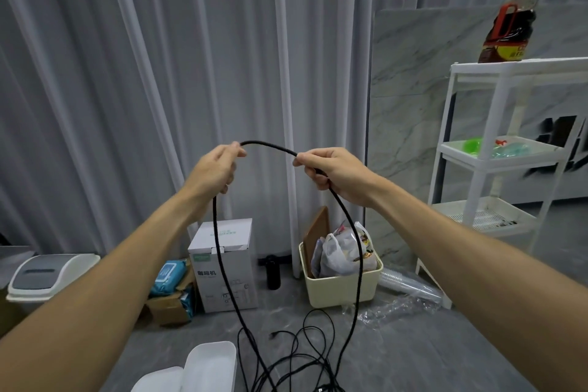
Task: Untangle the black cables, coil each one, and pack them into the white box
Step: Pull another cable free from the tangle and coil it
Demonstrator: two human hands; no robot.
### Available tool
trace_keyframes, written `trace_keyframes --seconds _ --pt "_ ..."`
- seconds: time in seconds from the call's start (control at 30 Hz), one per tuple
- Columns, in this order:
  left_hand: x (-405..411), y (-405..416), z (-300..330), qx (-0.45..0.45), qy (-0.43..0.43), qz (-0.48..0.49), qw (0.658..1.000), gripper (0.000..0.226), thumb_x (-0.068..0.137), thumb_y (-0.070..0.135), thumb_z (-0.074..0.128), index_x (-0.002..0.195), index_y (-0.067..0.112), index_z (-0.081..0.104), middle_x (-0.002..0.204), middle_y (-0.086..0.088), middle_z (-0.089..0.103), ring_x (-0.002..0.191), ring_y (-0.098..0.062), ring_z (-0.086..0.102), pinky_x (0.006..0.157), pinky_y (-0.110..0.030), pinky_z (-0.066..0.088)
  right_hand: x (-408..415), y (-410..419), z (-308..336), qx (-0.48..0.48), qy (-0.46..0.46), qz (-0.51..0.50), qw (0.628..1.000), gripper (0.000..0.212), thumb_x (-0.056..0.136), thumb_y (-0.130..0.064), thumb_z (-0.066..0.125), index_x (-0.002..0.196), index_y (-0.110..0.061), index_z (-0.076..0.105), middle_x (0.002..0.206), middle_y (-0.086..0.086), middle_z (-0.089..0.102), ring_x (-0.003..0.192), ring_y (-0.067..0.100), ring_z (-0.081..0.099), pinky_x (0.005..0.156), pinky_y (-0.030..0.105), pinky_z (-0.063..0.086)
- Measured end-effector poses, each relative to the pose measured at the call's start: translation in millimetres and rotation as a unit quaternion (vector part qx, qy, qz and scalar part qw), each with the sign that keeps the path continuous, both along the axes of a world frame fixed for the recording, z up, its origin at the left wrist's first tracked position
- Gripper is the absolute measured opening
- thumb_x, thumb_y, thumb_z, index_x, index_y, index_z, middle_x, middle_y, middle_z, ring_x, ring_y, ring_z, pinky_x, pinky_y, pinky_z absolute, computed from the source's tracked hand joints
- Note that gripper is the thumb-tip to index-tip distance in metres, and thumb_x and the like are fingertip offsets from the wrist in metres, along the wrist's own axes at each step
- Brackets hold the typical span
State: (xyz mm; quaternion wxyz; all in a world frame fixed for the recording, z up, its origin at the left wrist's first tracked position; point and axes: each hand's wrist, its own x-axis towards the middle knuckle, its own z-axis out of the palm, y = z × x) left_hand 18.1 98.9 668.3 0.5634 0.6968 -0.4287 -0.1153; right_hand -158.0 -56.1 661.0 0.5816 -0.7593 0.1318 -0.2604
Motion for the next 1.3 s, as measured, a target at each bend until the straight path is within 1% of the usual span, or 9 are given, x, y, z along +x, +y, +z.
trace_keyframes --seconds 0.17,0.37,0.53,0.67,0.87,1.0,1.13,1.27,1.3 --pt "-25.0 -13.5 2.9 0.039 -0.108 -0.047 0.992 0.039 0.099 0.05 0.049 0.082 0.019 0.067 0.062 0.007 0.037 0.056 -0.01 0.036 0.058 -0.027 0.032 9.5 9.4 13.5 -0.036 0.01 0.012 0.999 0.023 0.099 -0.024 0.058 0.097 -0.006 0.072 0.062 -0.004 0.047 0.055 0.008 0.037 0.055 0.022 0.031" --pt "18.5 -0.2 8.0 -0.089 0.047 0.07 0.992 0.034 0.102 0.042 0.05 0.077 0.019 0.058 0.052 0.009 0.031 0.046 -0.008 0.032 0.055 -0.027 0.034 -8.9 -11.2 7.1 0.041 -0.011 -0.002 0.999 0.023 0.1 -0.025 0.058 0.099 -0.005 0.07 0.063 -0.002 0.041 0.052 0.009 0.032 0.052 0.023 0.027" --pt "-12.4 -7.9 3.1 0.026 -0.092 -0.012 0.995 0.031 0.101 0.044 0.049 0.094 0.019 0.066 0.067 0.008 0.046 0.061 -0.012 0.042 0.058 -0.025 0.04 0.1 0.8 11.1 0.036 -0.018 0.012 0.999 0.023 0.101 -0.022 0.056 0.1 -0.003 0.068 0.06 -0.004 0.037 0.051 0.008 0.032 0.051 0.021 0.025" --pt "-26.4 -23.5 5.1 0.018 -0.088 -0.084 0.992 0.033 0.101 0.04 0.05 0.08 0.016 0.061 0.054 0.008 0.034 0.049 -0.007 0.032 0.05 -0.023 0.032 8.0 10.1 18.8 0.011 -0.005 0.03 0.999 0.025 0.101 -0.023 0.056 0.104 -0.003 0.069 0.061 -0.004 0.037 0.054 0.008 0.032 0.053 0.022 0.026" --pt "27.4 -5.9 21.9 -0.096 -0.003 0.063 0.993 0.033 0.103 0.041 0.048 0.079 0.02 0.058 0.053 0.006 0.031 0.046 -0.008 0.031 0.052 -0.024 0.034 -17.6 -16.8 1.8 0.061 -0.021 -0.002 0.998 0.024 0.101 -0.027 0.056 0.101 -0.006 0.067 0.06 -0.004 0.036 0.052 0.009 0.03 0.053 0.022 0.024" --pt "17.7 -10.2 21.1 -0.009 -0.112 0.039 0.993 0.02 0.099 0.042 0.054 0.096 0.023 0.061 0.07 0.007 0.048 0.065 -0.012 0.047 0.062 -0.026 0.042 -16.0 -14.3 -0.3 0.072 -0.026 0.003 0.997 0.024 0.102 -0.027 0.054 0.1 -0.007 0.067 0.058 -0.005 0.036 0.051 0.009 0.03 0.051 0.021 0.025" --pt "-27.8 -20.1 20.8 0.082 -0.157 -0.09 0.98 0.029 0.098 0.045 0.053 0.102 0.022 0.07 0.067 0.025 0.062 0.067 0.008 0.057 0.062 -0.015 0.04 -1.7 -1.5 10.2 0.013 0.009 0.025 1.0 0.026 0.1 -0.03 0.056 0.1 -0.008 0.071 0.059 -0.006 0.034 0.054 0.008 0.03 0.053 0.021 0.026" --pt "-43.5 -22.4 24.6 0.047 -0.15 -0.121 0.98 0.037 0.104 0.034 0.045 0.1 0.009 0.071 0.089 0.015 0.06 0.08 -0.017 0.052 0.073 -0.04 0.04 2.9 0.6 13.0 0.003 0.027 0.04 0.999 0.029 0.1 -0.033 0.056 0.101 -0.01 0.073 0.058 -0.007 0.035 0.054 0.008 0.031 0.053 0.02 0.028" --pt "-38.6 -22.5 25.2 0.041 -0.145 -0.11 0.982 0.038 0.104 0.035 0.044 0.095 0.01 0.071 0.071 0.011 0.066 0.069 -0.022 0.049 0.066 -0.043 0.038 2.5 -1.0 12.8 0.008 0.025 0.043 0.999 0.028 0.1 -0.032 0.056 0.099 -0.01 0.072 0.059 -0.006 0.035 0.054 0.008 0.03 0.054 0.021 0.027"
